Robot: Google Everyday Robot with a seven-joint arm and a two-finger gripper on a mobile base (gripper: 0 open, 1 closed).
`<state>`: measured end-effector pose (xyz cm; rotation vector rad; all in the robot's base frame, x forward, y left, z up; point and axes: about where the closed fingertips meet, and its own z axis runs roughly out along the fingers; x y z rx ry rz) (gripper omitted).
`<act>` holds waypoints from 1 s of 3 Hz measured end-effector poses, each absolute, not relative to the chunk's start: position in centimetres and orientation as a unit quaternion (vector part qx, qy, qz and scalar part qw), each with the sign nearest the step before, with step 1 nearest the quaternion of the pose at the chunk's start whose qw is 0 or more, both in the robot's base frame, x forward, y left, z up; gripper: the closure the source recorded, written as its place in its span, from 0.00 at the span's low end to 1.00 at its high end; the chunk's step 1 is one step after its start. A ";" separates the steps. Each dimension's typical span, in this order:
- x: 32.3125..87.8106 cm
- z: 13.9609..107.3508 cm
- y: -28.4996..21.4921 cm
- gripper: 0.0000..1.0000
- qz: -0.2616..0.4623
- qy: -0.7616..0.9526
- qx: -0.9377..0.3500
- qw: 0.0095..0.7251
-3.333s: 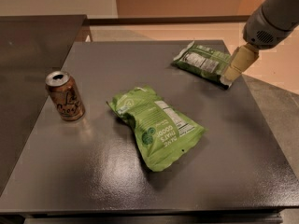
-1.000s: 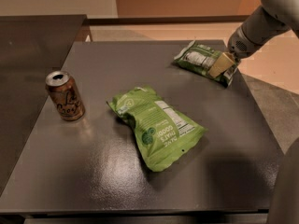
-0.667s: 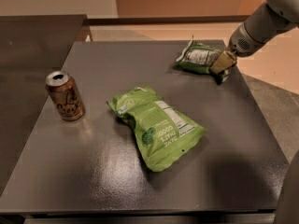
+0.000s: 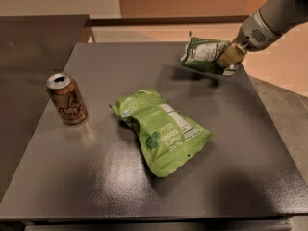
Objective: Pick green jalapeno chip bag
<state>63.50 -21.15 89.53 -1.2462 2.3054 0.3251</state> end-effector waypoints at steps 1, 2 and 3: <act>60.8 93.1 -18.1 1.00 0.142 0.815 -0.498 0.259; 58.7 96.1 -15.0 1.00 0.159 0.780 -0.542 0.268; 58.7 96.1 -15.0 1.00 0.159 0.780 -0.542 0.268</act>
Offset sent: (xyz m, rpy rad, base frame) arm -0.0741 0.0908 0.1023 0.0815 -0.0840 0.3418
